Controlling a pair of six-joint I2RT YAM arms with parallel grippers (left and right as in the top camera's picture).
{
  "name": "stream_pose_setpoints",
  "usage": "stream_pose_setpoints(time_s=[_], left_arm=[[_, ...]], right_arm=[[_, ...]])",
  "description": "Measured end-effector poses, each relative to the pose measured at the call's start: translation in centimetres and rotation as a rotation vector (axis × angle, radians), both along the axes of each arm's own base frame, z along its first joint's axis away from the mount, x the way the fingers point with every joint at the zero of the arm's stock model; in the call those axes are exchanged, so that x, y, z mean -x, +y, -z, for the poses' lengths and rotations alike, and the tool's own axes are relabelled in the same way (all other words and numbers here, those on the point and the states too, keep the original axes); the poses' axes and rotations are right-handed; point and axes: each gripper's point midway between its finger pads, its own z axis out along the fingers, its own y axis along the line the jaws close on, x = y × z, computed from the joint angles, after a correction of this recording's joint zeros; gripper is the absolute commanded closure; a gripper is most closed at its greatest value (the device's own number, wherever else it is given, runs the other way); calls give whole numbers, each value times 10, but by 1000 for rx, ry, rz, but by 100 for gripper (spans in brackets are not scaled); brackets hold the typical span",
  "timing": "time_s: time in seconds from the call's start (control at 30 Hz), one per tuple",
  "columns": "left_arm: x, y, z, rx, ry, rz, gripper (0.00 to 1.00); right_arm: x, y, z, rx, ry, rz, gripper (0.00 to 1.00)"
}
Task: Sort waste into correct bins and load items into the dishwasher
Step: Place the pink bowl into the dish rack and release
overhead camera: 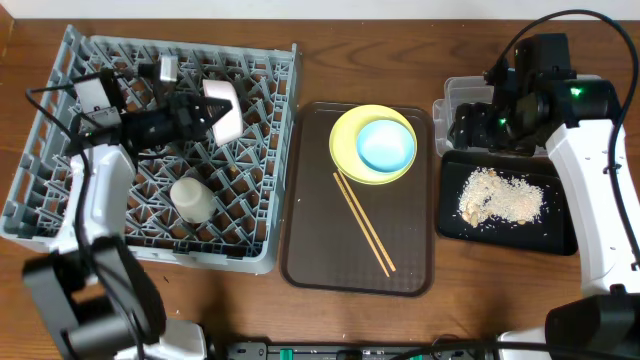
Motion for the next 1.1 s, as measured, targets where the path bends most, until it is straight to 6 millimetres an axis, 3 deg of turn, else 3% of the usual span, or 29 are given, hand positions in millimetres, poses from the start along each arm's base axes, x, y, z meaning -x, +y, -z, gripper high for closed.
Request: stream_pose_setpoints(time_s=[0.13,0.23,0.43,0.53,0.67,0.93,1.1], left_arm=[[-7,12,18,53,31,-3,92],[-10,18,22,82,25,0,84],[-14,43,35,66,68,-80,42],[-15,61,43,47,103,-142,35],[-14,86,53,15,141,-226,15],[-4,142,77,-58,246,-413,12],[1,143,65,-105,249,-444,11]], right_arm=[[0,0,0,0,2,0,18],[2,0,1,1,7,0,18],[3,0,1,1,12,0,18],[4,0,1,1,16,0,18],[4,0,1,1,15,0,18],[4,0,1,1,15,0,18],[4,0,1,1,15,0,18]])
